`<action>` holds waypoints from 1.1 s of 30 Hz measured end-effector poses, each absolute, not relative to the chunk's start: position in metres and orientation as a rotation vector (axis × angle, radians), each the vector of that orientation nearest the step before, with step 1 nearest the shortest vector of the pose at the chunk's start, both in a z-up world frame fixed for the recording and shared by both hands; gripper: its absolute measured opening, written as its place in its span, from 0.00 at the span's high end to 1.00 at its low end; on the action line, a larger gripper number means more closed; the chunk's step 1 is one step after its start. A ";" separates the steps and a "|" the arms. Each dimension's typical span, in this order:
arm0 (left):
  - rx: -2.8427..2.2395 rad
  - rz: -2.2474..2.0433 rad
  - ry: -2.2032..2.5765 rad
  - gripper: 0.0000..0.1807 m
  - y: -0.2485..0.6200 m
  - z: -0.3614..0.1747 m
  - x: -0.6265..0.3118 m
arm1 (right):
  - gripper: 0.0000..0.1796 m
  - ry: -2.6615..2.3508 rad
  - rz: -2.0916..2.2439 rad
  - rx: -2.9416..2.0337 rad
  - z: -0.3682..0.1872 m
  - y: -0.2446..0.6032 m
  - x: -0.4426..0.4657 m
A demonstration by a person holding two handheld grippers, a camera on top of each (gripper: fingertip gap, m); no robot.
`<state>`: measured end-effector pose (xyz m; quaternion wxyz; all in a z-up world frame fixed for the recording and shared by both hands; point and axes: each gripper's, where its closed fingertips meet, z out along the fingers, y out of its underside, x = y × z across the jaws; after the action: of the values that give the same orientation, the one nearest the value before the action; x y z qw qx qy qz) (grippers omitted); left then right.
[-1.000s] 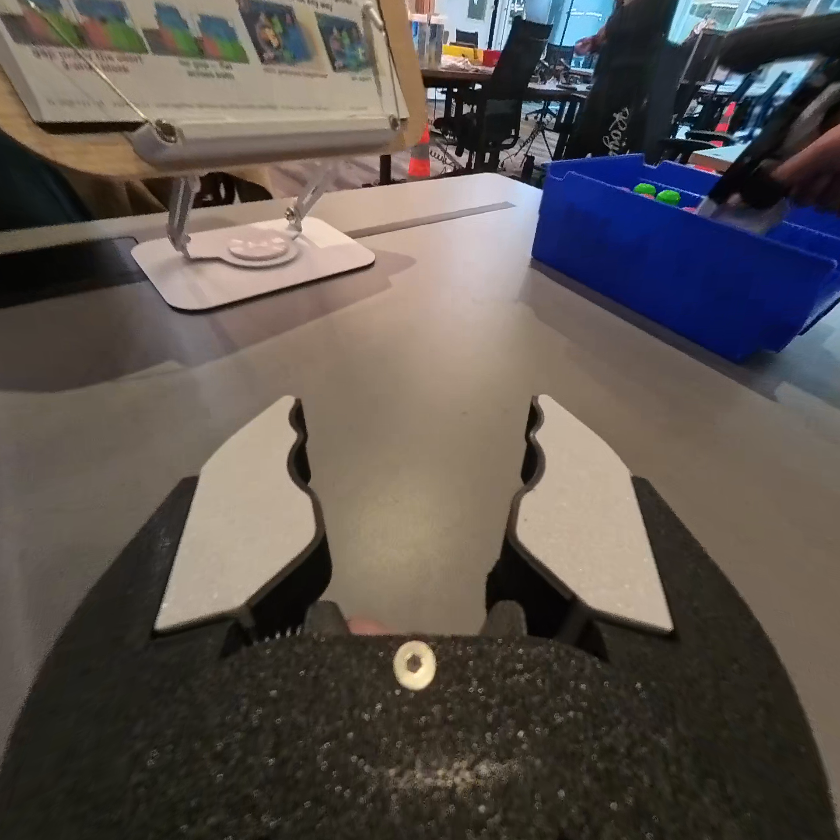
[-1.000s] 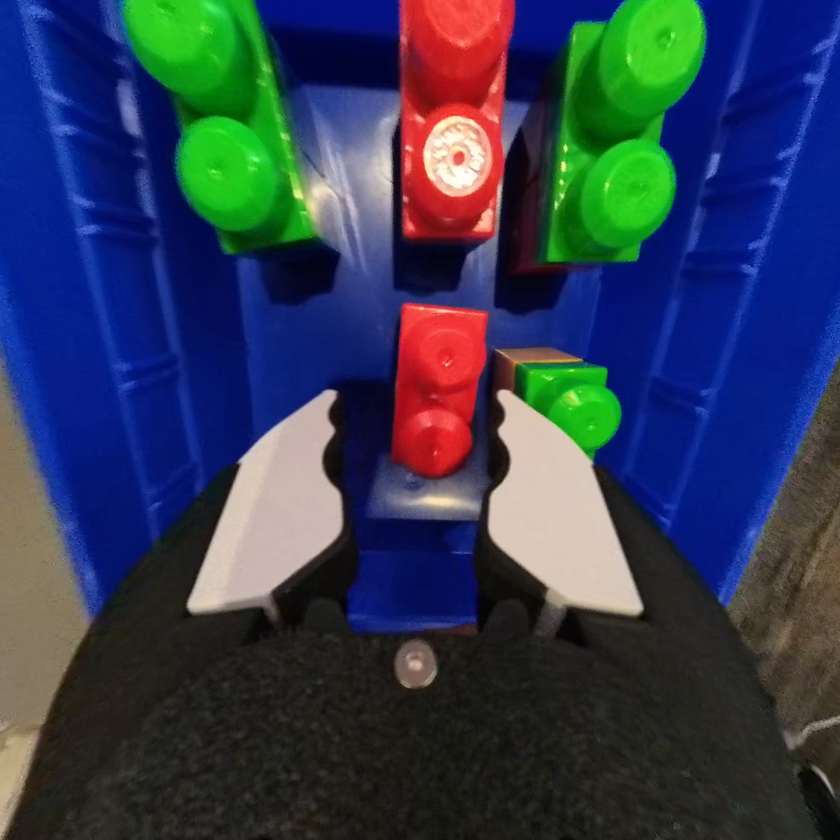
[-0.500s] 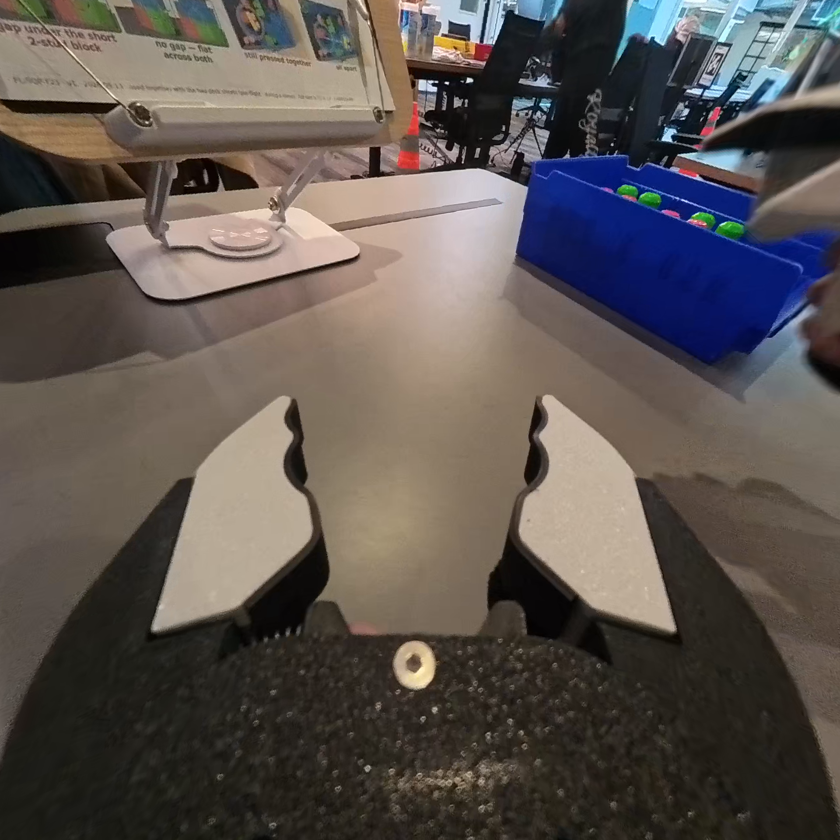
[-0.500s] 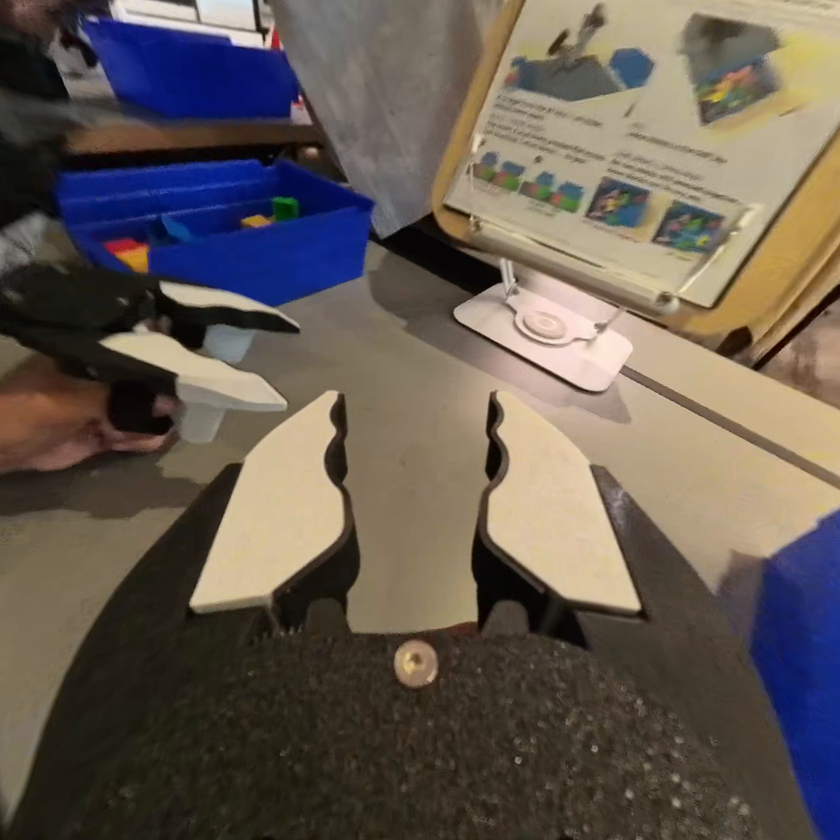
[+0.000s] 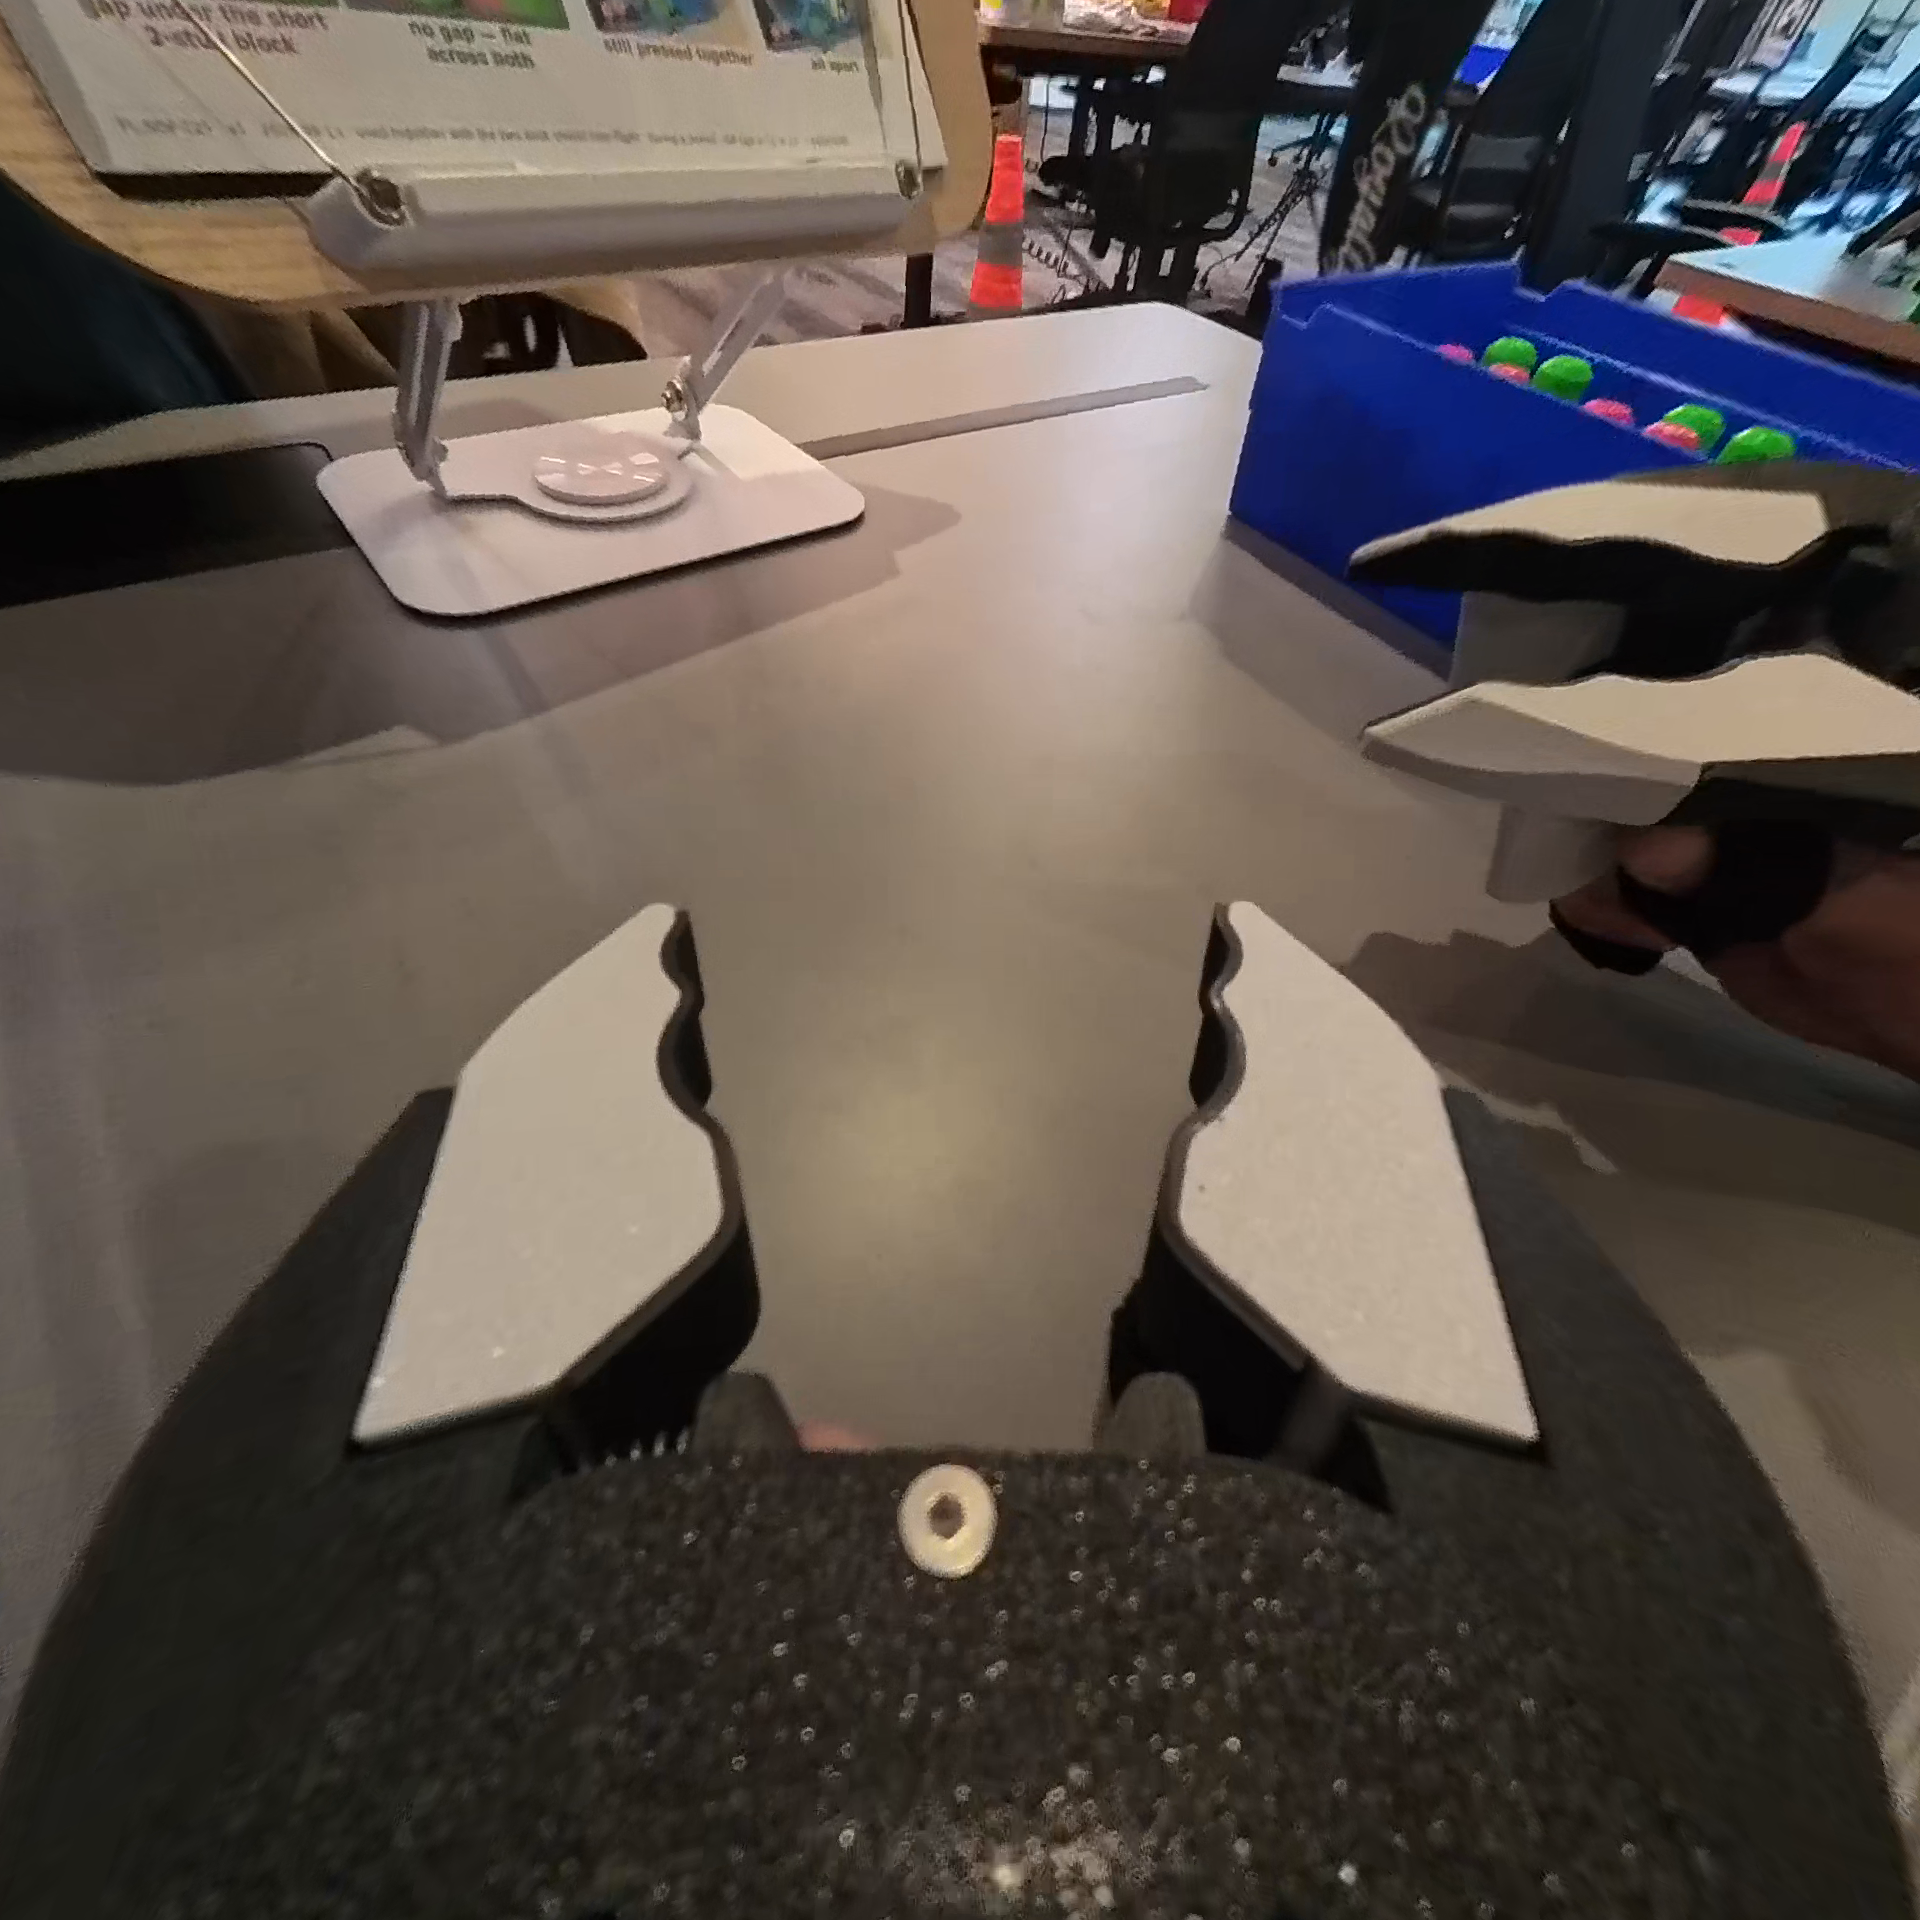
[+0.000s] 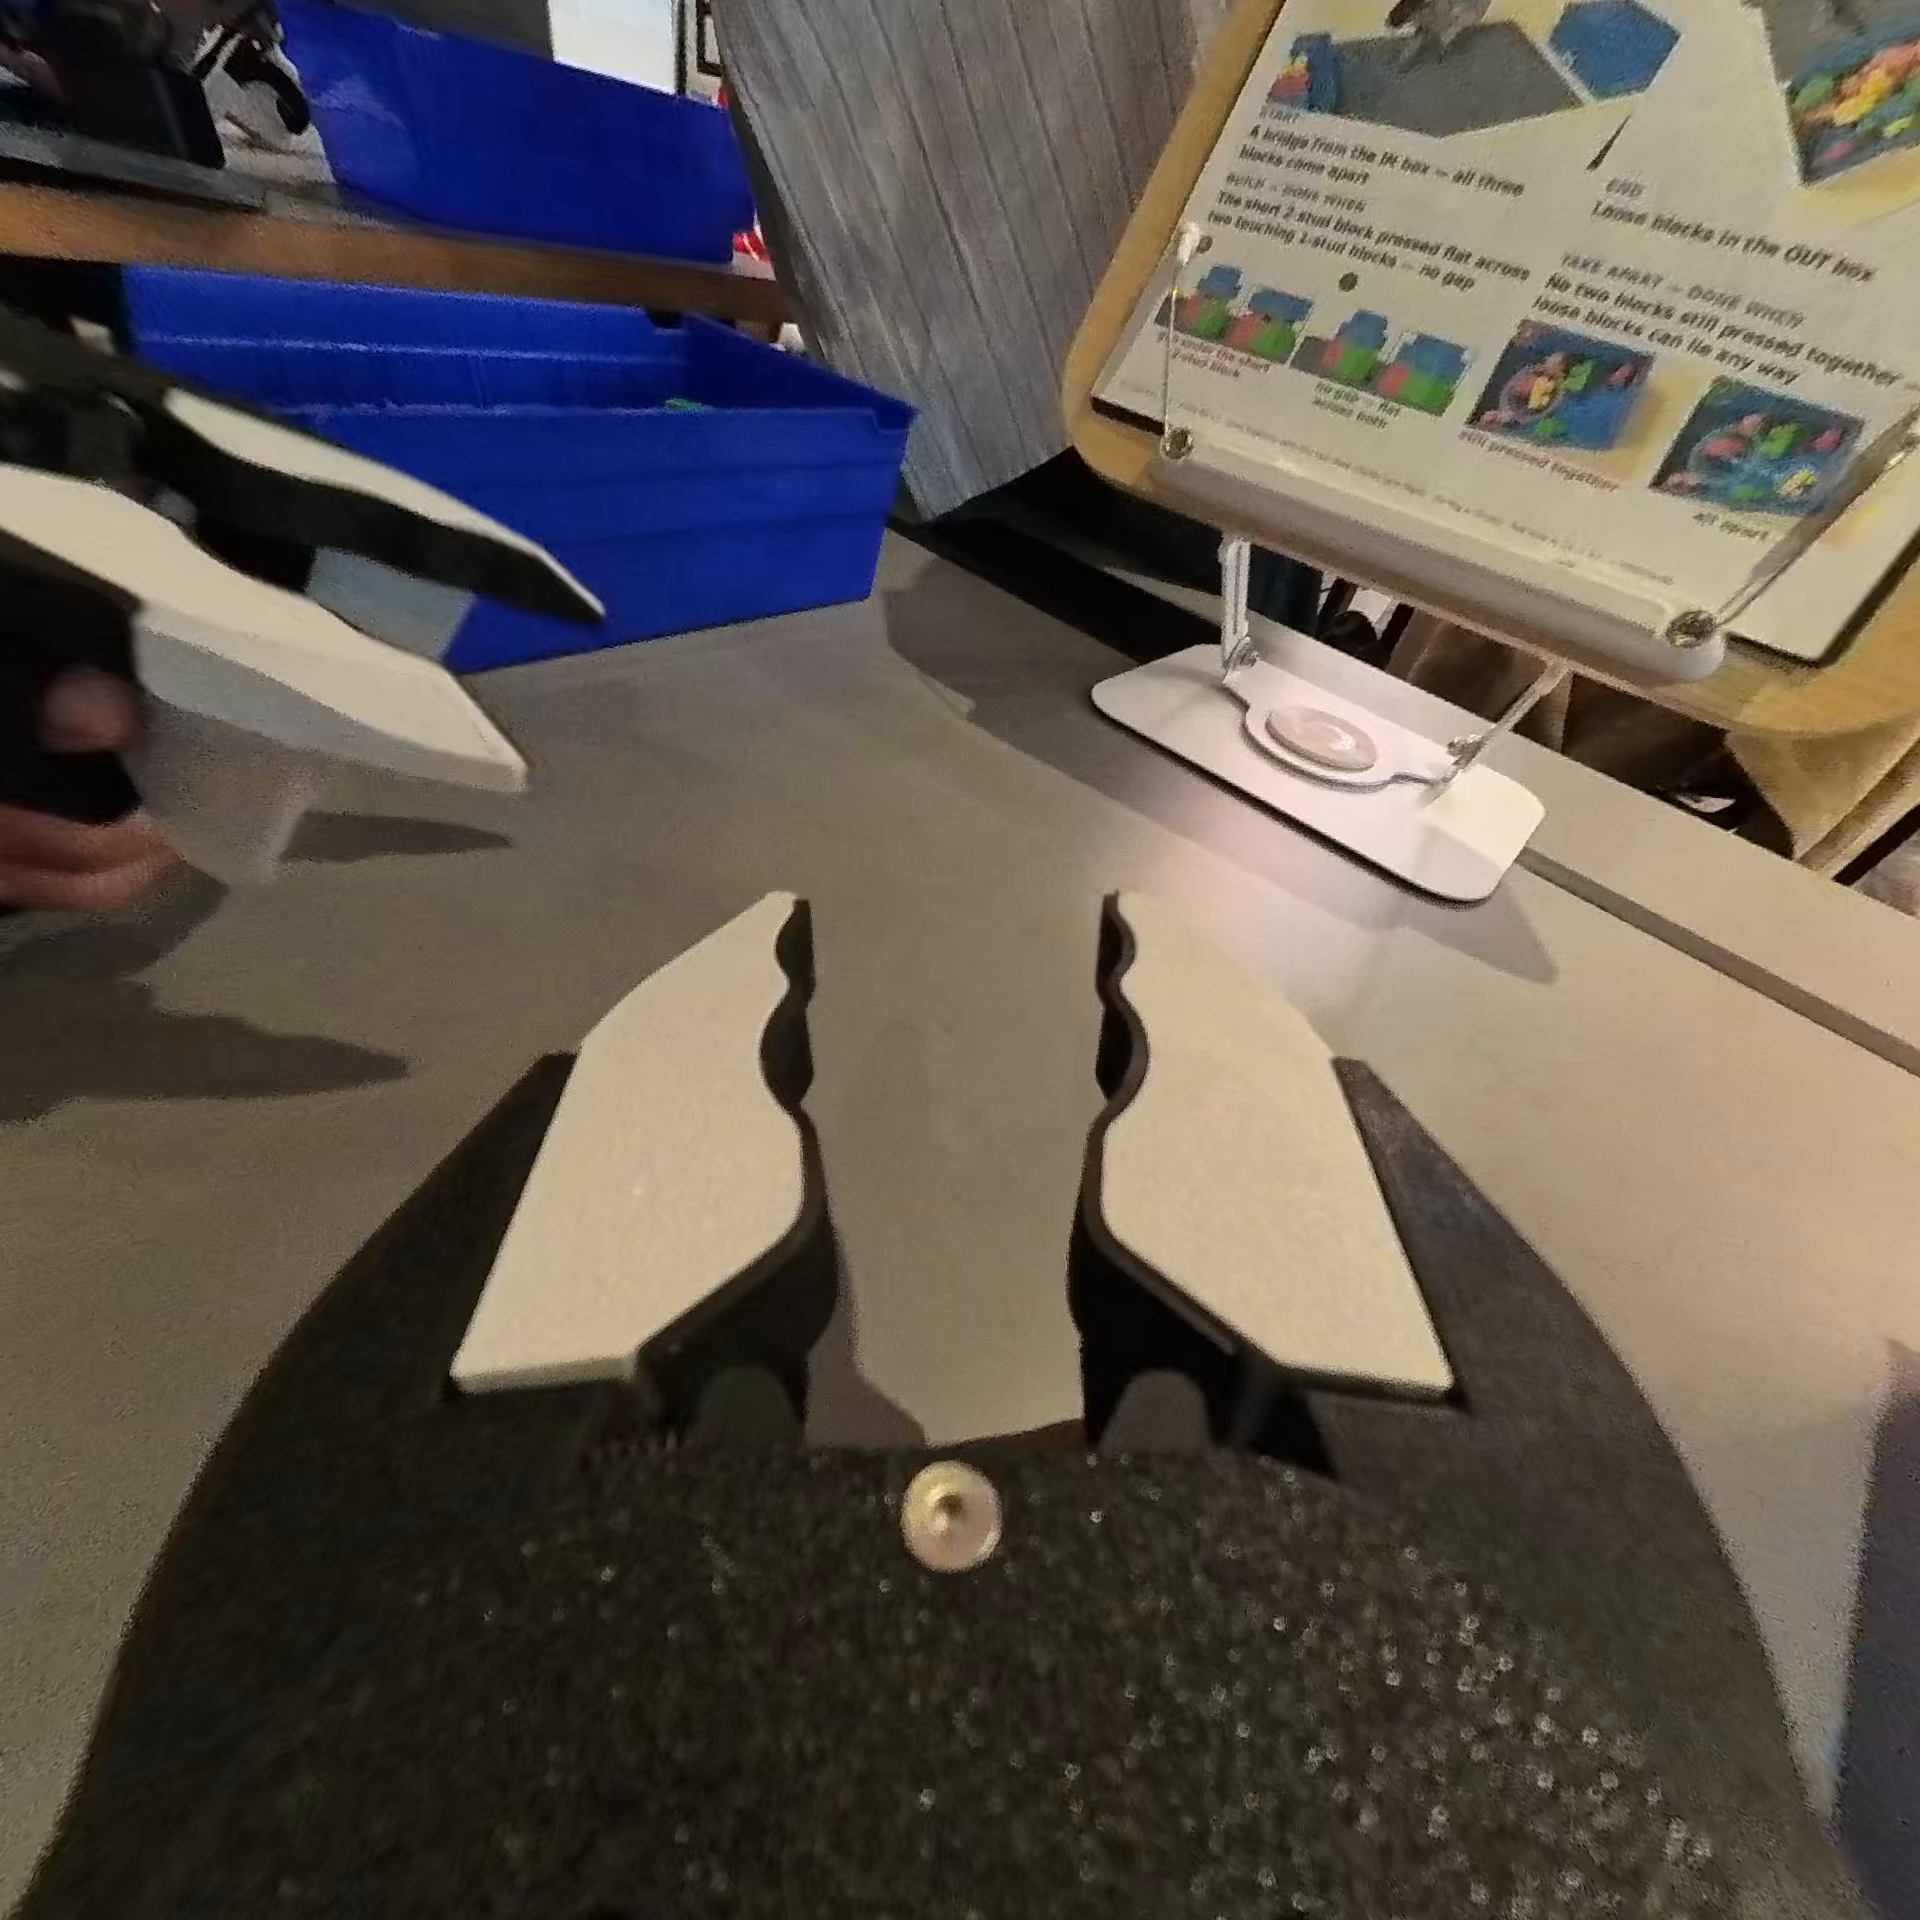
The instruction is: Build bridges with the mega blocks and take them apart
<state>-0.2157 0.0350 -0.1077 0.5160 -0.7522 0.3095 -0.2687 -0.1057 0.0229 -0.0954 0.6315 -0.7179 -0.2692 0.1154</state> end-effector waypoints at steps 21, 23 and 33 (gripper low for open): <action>-2.743 0.004 -0.171 0.58 0.328 -0.115 -0.481 | 0.71 -0.650 0.355 -1.673 -0.100 0.012 -0.116; -2.802 0.063 -0.221 0.58 0.330 -0.127 -0.490 | 0.71 -0.649 0.349 -1.673 -0.100 0.012 -0.115; -2.913 0.097 -0.182 0.80 0.326 -0.153 -0.496 | 0.71 -0.638 0.373 -1.689 -0.101 0.012 -0.111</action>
<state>-0.4962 0.3261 -0.1531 0.1102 -0.9914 -0.0620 0.0330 -0.1114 0.0116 -0.1015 0.6046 -0.7298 -0.2756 0.1610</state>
